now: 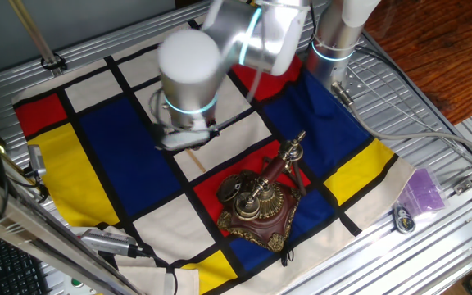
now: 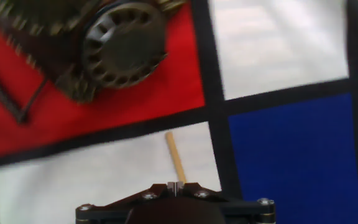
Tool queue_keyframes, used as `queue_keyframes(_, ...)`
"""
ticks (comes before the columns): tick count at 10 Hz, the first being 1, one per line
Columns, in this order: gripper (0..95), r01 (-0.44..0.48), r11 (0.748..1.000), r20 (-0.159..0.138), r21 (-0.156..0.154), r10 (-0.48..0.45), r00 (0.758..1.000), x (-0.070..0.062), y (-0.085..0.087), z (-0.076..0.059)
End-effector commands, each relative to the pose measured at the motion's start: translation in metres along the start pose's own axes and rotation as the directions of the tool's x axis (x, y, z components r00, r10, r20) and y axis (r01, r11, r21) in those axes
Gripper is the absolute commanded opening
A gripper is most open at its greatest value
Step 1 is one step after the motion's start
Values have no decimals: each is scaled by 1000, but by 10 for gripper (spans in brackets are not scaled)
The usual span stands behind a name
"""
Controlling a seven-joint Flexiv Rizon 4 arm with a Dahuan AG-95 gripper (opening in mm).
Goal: Dial a number on an old rotary phone
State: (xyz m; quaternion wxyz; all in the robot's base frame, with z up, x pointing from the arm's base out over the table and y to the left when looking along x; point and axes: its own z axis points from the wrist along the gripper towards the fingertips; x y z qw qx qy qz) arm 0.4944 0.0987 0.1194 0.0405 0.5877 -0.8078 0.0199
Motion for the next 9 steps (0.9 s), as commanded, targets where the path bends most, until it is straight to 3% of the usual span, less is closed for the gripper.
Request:
queue_keyframes(1, 0, -363, 924, 80, -118, 373, 924, 2, 2, -5)
queue_keyframes(6, 0, -548, 823, 42, -149, 559, 828, 3, 4, -10)
queue_keyframes(9, 0, -557, 816, 35, -154, 568, 823, 3, 4, -10)
